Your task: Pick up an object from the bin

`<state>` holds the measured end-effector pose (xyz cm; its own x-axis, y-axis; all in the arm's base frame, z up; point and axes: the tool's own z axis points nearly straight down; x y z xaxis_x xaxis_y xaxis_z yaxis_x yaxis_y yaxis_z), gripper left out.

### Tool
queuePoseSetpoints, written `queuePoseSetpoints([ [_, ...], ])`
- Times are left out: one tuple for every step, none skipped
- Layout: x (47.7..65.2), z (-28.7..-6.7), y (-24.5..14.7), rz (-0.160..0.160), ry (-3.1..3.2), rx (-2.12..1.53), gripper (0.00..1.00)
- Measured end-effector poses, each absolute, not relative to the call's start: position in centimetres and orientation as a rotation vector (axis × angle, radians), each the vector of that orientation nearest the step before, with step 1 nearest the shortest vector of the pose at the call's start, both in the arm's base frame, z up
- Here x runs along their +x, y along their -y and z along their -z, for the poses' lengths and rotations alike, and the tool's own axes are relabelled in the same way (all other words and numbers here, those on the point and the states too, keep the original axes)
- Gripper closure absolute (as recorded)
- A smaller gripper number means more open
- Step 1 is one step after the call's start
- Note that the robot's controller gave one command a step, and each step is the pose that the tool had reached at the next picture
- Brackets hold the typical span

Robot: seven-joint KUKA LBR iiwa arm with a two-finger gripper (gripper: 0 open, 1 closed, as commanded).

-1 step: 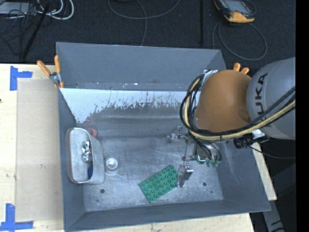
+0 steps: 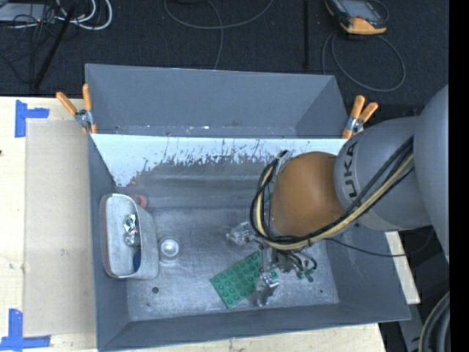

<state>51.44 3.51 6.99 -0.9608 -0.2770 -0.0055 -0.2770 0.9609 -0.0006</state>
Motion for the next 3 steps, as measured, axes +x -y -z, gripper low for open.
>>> queuePoseSetpoints([
  [51.7,-7.4,-3.5,-0.001,-3.102,-0.434,1.0],
  [53.2,-19.4,-4.4,0.0,-3.101,-0.447,1.0],
  [58.2,-17.0,-7.2,-0.002,-3.056,-0.723,1.0],
])
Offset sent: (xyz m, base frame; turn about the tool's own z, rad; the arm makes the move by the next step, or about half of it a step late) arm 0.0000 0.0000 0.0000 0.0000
